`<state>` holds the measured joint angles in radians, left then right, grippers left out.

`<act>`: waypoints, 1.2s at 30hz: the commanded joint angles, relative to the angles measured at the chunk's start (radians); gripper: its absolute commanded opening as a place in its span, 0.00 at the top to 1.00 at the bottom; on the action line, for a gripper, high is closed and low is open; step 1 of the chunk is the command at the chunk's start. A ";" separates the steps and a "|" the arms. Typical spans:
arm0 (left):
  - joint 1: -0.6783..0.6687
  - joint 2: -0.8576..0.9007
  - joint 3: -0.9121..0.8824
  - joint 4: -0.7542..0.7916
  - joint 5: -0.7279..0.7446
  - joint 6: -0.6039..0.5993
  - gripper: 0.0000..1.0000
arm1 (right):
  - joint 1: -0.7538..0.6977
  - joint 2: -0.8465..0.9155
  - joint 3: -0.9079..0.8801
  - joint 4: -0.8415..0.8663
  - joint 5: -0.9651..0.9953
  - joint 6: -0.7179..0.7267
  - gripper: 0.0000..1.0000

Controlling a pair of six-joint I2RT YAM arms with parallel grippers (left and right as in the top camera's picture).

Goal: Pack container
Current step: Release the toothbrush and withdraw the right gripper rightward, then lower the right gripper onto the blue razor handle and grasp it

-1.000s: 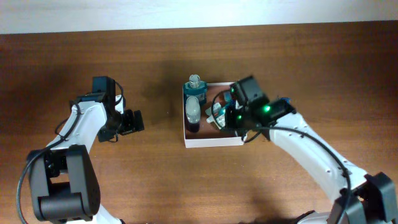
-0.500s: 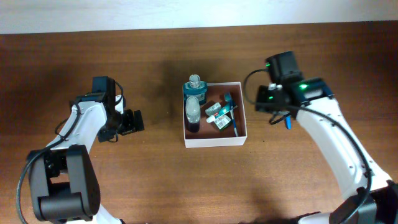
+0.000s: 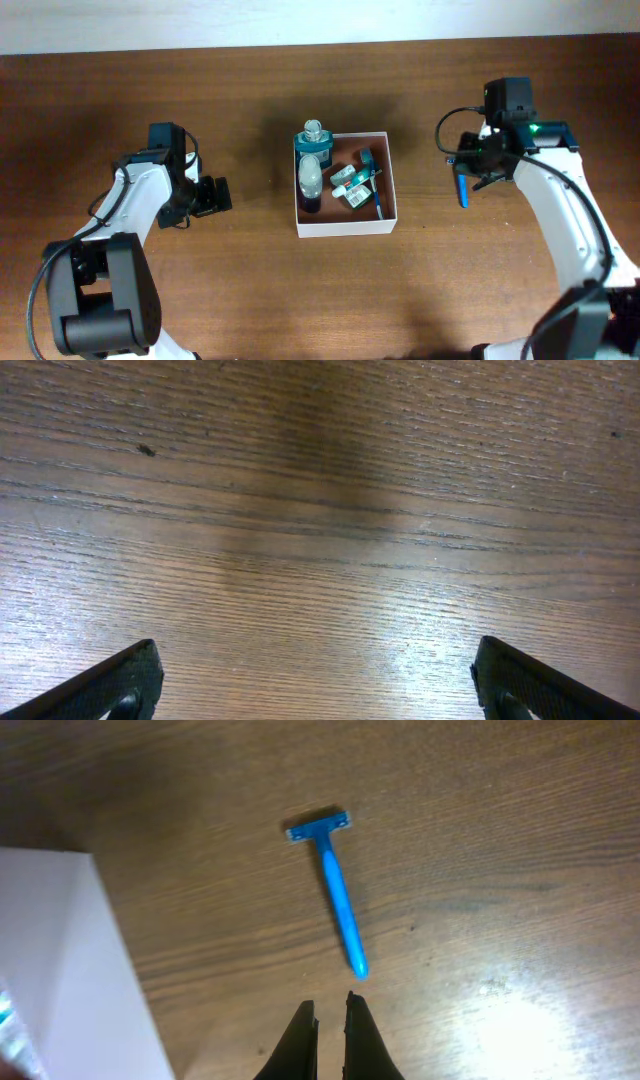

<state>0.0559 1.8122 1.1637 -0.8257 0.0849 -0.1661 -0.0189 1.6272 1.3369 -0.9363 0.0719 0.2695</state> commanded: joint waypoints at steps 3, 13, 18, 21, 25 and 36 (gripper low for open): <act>0.004 0.005 -0.004 0.000 -0.004 0.002 0.01 | -0.010 0.118 -0.011 0.046 0.019 -0.030 0.96; 0.004 0.005 -0.004 0.000 -0.004 0.002 0.01 | -0.026 0.264 -0.011 0.117 0.080 -0.030 0.96; 0.004 0.005 -0.004 0.000 -0.004 0.002 0.01 | -0.042 0.293 -0.012 0.126 0.079 -0.058 0.96; 0.004 0.005 -0.004 0.000 -0.004 0.002 0.01 | -0.042 0.307 -0.012 0.145 0.079 -0.116 0.96; 0.004 0.005 -0.004 0.000 -0.003 0.002 0.01 | -0.042 0.322 -0.012 0.170 0.079 -0.164 0.96; 0.004 0.005 -0.004 0.000 -0.003 0.002 0.01 | -0.042 0.327 -0.012 0.199 0.079 -0.169 0.93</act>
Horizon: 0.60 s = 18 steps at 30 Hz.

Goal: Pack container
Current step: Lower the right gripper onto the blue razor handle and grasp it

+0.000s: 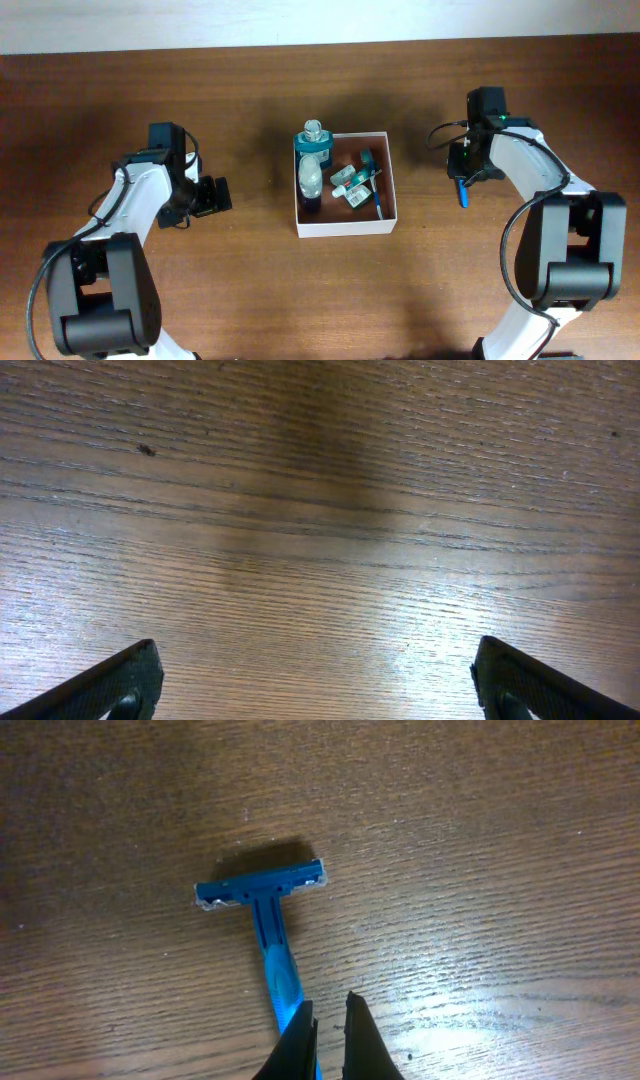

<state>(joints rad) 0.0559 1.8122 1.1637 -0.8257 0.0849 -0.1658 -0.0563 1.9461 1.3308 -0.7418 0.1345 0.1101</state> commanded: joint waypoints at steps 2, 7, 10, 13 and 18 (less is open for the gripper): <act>0.004 0.005 -0.004 0.000 -0.004 0.002 0.01 | -0.004 0.008 -0.006 0.006 0.016 -0.010 0.51; 0.004 0.005 -0.004 0.000 -0.004 0.002 0.01 | -0.004 0.008 -0.006 0.006 0.016 -0.010 0.45; 0.004 0.005 -0.004 0.000 -0.004 0.002 0.01 | -0.004 0.008 -0.006 0.006 0.000 -0.010 0.48; 0.004 0.005 -0.004 0.000 -0.003 0.002 0.01 | -0.004 0.009 -0.006 0.011 -0.026 -0.010 0.53; 0.004 0.005 -0.004 0.000 -0.003 0.002 0.01 | -0.004 0.022 -0.006 0.025 -0.052 -0.009 0.57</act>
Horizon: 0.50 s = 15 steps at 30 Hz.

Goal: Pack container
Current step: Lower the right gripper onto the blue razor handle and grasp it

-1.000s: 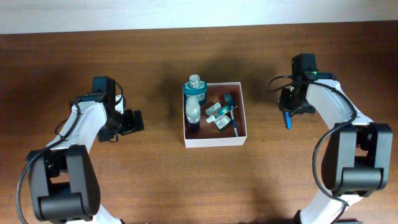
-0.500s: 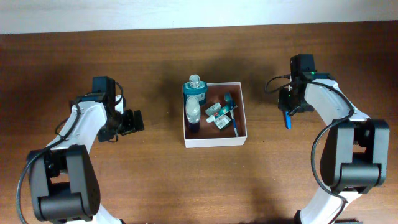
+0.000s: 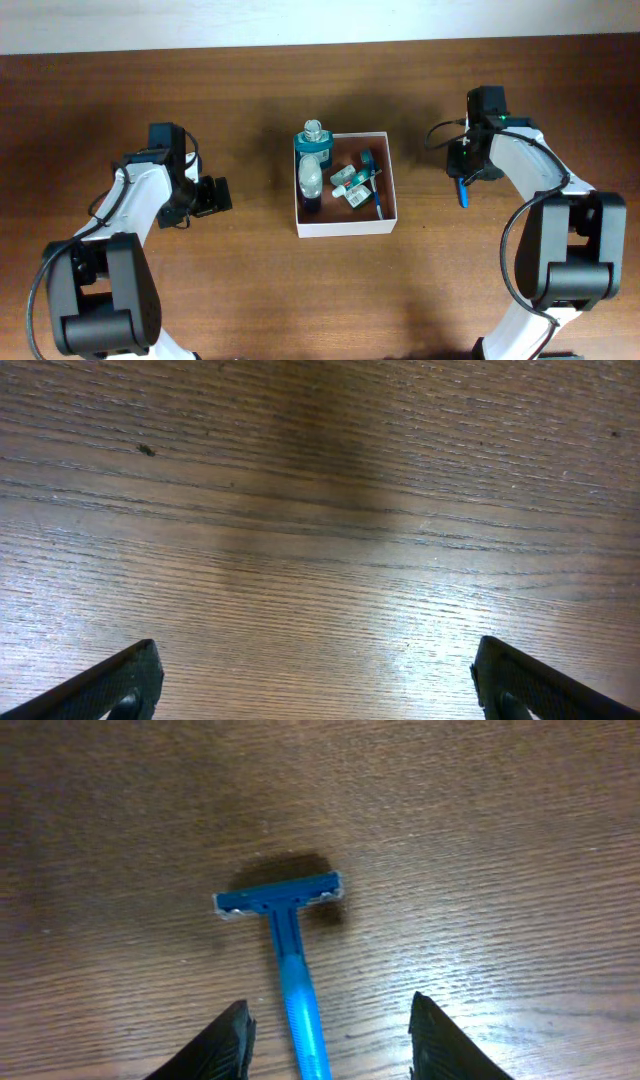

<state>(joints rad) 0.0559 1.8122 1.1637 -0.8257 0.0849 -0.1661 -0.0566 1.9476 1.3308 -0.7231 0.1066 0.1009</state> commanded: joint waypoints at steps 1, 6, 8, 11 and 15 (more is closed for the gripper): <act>0.004 0.005 -0.004 0.000 -0.004 0.002 0.01 | -0.004 0.025 -0.006 0.006 -0.024 0.000 0.56; 0.004 0.005 -0.004 0.000 -0.004 0.002 0.01 | -0.003 0.057 -0.006 0.005 -0.028 0.000 0.57; 0.004 0.005 -0.004 0.000 -0.003 0.002 0.01 | -0.003 0.068 -0.006 0.005 -0.029 0.000 0.57; 0.004 0.005 -0.004 0.000 -0.004 0.002 0.01 | -0.003 0.072 -0.007 0.005 -0.029 0.000 0.62; 0.004 0.005 -0.004 0.000 -0.004 0.002 0.01 | -0.003 0.072 -0.007 0.006 -0.029 0.000 0.81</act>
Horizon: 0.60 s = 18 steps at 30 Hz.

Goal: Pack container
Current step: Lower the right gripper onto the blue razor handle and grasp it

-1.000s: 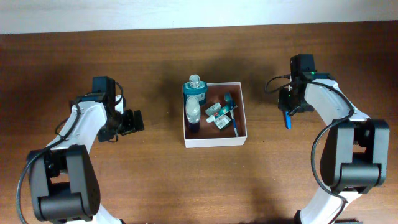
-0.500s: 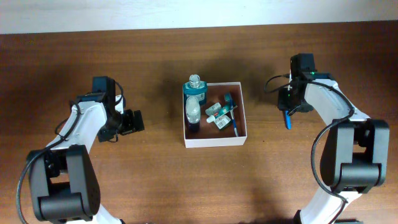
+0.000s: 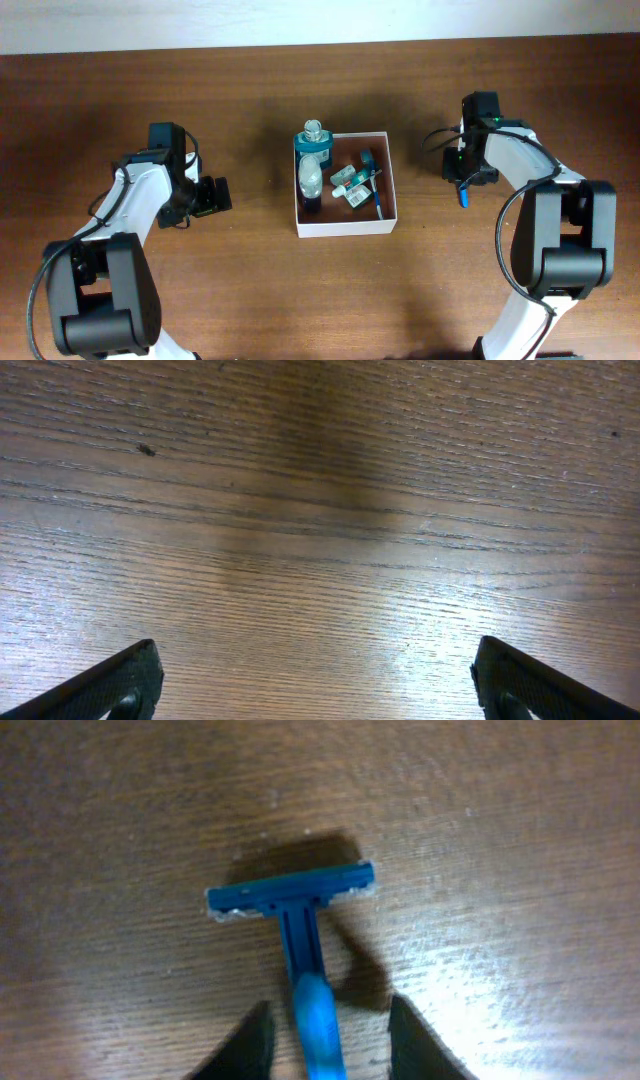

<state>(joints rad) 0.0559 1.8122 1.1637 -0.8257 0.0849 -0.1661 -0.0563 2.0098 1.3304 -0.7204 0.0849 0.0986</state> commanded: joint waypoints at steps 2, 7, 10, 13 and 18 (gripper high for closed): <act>0.004 0.005 -0.004 0.000 -0.003 0.002 0.01 | -0.003 0.010 -0.006 0.003 -0.008 0.003 0.88; 0.004 0.005 -0.004 0.000 -0.004 0.002 0.01 | -0.003 0.010 -0.006 0.002 -0.036 0.006 0.96; 0.004 0.005 -0.004 0.000 -0.003 0.002 0.01 | -0.003 0.010 -0.006 -0.005 -0.047 0.006 0.96; 0.004 0.005 -0.004 0.000 -0.003 0.002 0.01 | -0.003 0.002 0.002 -0.018 -0.048 0.006 0.96; 0.004 0.005 -0.004 0.000 -0.004 0.002 0.01 | 0.000 -0.034 0.079 -0.109 -0.052 0.014 0.96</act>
<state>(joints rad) 0.0559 1.8122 1.1637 -0.8257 0.0849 -0.1661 -0.0563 2.0094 1.3514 -0.8028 0.0475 0.1028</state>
